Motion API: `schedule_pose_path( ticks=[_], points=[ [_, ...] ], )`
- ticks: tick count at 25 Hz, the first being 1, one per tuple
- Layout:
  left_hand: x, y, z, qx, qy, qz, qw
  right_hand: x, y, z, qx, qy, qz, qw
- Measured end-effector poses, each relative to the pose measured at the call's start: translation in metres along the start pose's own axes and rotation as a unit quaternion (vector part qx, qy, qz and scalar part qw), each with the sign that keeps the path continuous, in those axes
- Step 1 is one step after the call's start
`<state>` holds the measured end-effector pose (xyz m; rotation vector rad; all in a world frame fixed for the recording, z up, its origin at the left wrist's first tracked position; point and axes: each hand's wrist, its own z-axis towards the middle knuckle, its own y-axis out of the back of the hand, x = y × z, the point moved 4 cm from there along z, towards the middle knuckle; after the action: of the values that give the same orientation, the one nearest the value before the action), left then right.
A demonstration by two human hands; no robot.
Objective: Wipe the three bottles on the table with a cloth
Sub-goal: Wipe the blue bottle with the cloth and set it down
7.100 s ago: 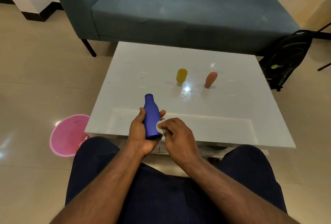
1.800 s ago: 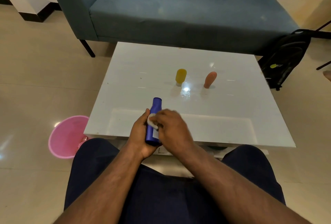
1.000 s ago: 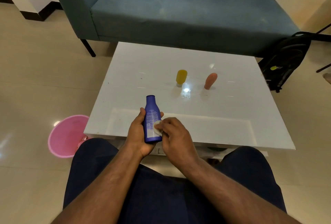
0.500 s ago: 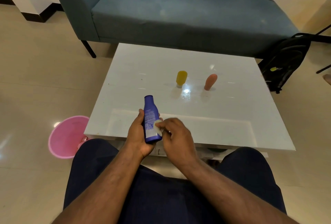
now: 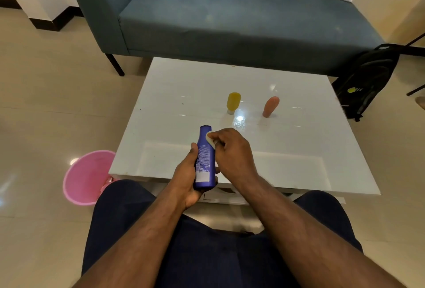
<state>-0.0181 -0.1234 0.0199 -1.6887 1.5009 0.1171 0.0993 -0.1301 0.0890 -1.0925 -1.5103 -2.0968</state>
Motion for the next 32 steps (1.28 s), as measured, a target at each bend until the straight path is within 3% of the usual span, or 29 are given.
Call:
schedule_pose_path(
  ticks=[5, 10, 14, 19, 22, 26, 32],
  points=[
    [-0.002, 0.000, 0.004, 0.019, -0.006, -0.003, 1.000, 0.001, -0.007, -0.022, 0.039, 0.082, -0.088, 0.992],
    [0.004, -0.002, 0.002, 0.015, -0.005, 0.075, 0.997, 0.003, 0.004, 0.003, -0.019, 0.048, -0.086, 0.995],
    [0.001, 0.000, 0.002, 0.008, -0.022, 0.063, 0.998, 0.014, -0.010, -0.014, 0.069, 0.141, -0.180, 0.971],
    [-0.001, -0.003, 0.001, -0.010, -0.049, 0.124, 0.991, 0.002, 0.001, 0.007, 0.023, 0.036, -0.080, 0.996],
    [-0.001, -0.005, 0.000, -0.005, -0.062, 0.151, 0.986, 0.013, -0.010, -0.018, 0.080, 0.137, -0.159, 0.974],
    [-0.005, -0.005, 0.004, -0.034, -0.086, 0.228, 0.969, -0.001, 0.003, 0.011, 0.050, 0.059, -0.155, 0.985],
    [-0.004, 0.000, 0.009, -0.043, -0.124, 0.307, 0.943, 0.004, -0.004, -0.010, 0.080, 0.132, -0.155, 0.976]
  ],
)
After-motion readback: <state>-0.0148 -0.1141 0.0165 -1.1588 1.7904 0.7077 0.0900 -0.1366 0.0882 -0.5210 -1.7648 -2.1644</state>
